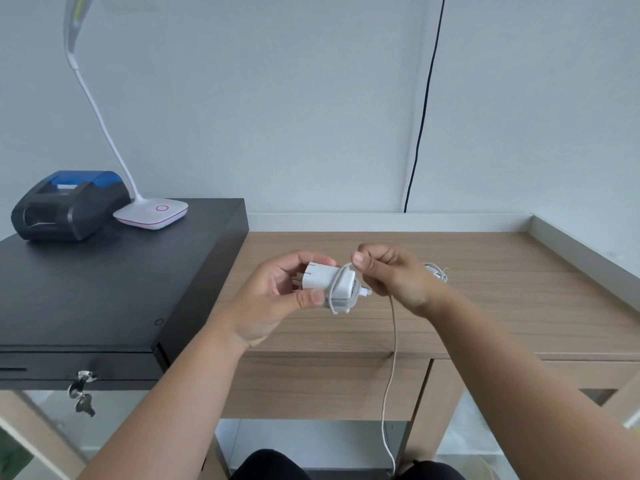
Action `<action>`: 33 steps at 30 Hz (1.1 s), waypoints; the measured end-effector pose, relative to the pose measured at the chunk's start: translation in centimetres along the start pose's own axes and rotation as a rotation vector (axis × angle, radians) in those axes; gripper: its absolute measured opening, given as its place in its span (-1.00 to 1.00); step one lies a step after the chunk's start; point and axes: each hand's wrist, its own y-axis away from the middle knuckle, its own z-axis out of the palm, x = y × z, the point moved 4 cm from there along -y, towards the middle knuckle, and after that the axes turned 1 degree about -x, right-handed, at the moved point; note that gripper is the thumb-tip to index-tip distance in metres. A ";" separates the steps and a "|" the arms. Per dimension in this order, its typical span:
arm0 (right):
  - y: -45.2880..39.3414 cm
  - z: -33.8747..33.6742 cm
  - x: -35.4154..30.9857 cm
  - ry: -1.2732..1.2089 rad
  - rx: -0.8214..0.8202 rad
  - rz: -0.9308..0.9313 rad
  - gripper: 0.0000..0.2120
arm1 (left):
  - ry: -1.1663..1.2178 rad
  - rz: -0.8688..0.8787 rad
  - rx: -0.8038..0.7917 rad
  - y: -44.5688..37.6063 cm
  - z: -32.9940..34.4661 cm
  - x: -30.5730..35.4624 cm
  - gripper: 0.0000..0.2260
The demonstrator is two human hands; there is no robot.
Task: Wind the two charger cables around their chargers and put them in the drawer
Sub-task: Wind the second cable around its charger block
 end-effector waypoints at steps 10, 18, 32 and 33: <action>1.5 4.7 3.1 0.112 0.146 0.128 -0.64 | 0.328 0.047 0.460 -2.1 -0.2 -1.7 -0.68; 2.3 3.0 -1.5 0.929 0.005 -0.010 -0.86 | -0.705 0.025 0.598 -1.6 -0.9 -2.5 -0.72; 0.8 -0.6 -3.1 0.309 0.030 -0.077 -0.74 | -0.245 -0.004 0.055 -0.7 1.5 -0.3 -0.72; 0.9 -0.5 -2.4 0.225 0.052 -0.067 -0.71 | -0.149 0.003 0.038 -0.6 1.7 -0.2 -0.71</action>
